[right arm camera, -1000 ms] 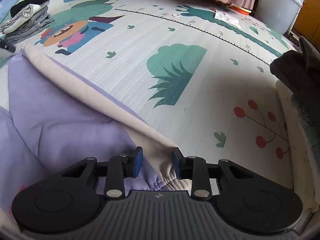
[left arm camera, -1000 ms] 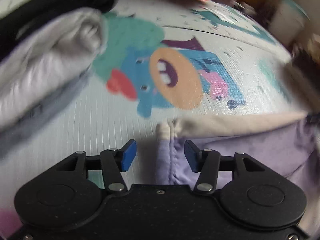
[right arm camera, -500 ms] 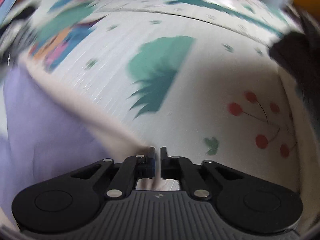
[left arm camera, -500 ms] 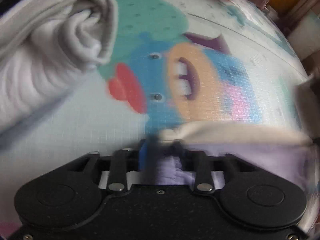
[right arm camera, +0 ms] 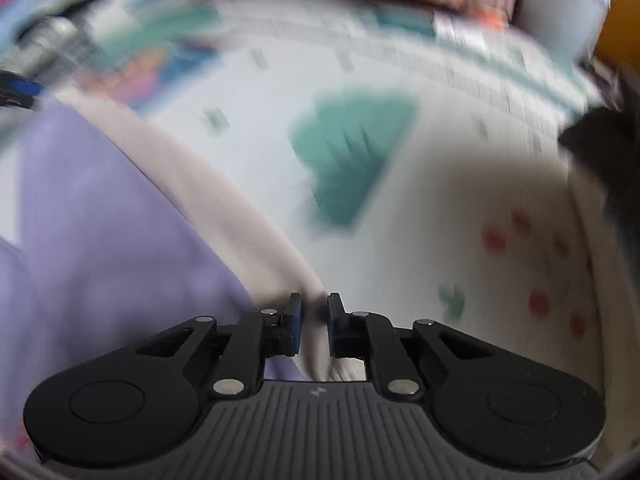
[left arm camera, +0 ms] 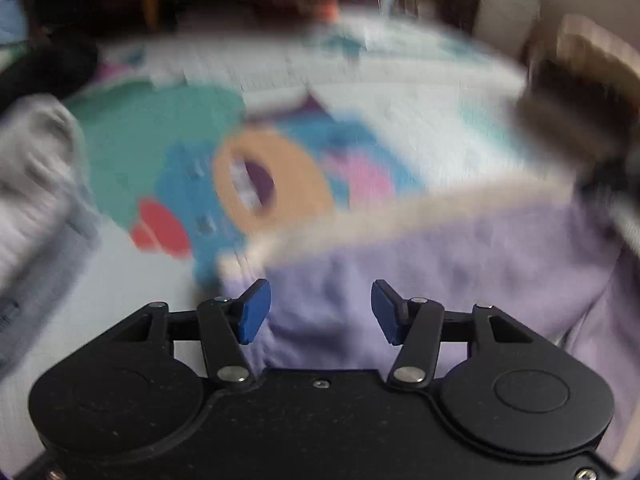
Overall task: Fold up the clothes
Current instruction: 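Grasp a leg cuff with the left gripper while the right gripper grasps the other cuff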
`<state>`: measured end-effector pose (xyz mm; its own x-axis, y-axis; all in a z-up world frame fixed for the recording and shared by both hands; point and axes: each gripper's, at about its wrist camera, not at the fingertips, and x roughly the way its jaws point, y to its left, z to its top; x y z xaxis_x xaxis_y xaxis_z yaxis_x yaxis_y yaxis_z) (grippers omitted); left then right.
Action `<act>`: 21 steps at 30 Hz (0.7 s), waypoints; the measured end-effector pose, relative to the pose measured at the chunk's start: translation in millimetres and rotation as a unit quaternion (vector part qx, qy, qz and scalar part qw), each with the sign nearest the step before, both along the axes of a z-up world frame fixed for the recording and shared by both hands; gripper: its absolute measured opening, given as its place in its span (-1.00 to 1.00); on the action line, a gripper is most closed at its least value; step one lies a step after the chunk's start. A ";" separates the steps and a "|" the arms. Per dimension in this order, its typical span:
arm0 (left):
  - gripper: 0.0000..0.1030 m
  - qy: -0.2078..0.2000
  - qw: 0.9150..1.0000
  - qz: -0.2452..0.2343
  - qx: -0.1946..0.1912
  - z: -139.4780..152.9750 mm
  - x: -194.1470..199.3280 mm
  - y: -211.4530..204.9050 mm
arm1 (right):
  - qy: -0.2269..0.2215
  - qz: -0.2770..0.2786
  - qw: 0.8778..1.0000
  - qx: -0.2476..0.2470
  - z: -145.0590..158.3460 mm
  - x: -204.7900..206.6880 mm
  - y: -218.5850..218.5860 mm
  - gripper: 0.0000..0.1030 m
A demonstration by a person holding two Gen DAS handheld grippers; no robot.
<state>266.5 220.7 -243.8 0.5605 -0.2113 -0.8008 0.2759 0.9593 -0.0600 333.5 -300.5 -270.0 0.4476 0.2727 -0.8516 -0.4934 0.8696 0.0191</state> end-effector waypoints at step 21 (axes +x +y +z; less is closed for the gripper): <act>0.05 0.012 0.979 -0.206 -0.002 -9.2 -237.8 -108.6 | 0.008 0.074 0.997 0.001 10.6 -198.4 -26.0 -0.40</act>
